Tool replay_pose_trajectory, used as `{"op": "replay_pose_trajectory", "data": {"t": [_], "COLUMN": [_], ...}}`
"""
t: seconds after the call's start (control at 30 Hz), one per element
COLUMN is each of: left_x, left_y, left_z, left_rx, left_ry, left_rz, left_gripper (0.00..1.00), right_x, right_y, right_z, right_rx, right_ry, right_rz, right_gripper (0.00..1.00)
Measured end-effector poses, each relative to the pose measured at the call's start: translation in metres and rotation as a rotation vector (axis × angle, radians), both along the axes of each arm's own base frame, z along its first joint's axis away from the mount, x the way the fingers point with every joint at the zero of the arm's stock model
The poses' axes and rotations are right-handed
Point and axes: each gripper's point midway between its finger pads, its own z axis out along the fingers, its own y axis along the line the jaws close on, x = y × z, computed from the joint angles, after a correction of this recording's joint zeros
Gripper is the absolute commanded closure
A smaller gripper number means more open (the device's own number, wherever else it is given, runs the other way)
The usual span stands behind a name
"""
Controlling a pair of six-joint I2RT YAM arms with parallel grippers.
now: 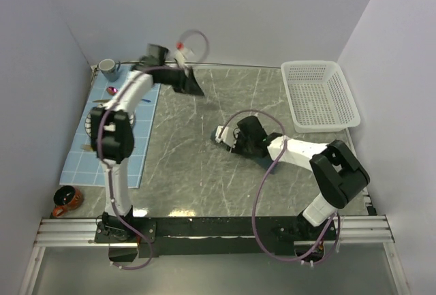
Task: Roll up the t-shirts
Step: Pick up the T-shirt from the center of the board, then place the T-shirt in the bin.
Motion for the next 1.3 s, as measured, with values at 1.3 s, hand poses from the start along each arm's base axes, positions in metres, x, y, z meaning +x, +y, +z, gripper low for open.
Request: {"op": "replay_pose_trajectory", "data": {"t": [1.3], "left_x": [-0.079], "left_y": [0.069], "left_z": [0.092], "left_rx": [0.031], "left_ry": [-0.238], "left_rz": [0.179], "left_gripper": [0.36], "right_x": [0.197], "right_y": [-0.293], "right_z": [0.179], "right_rx": [-0.177], "right_ry": [-0.554], "right_rz": [-1.130], "right_gripper": [1.00]}}
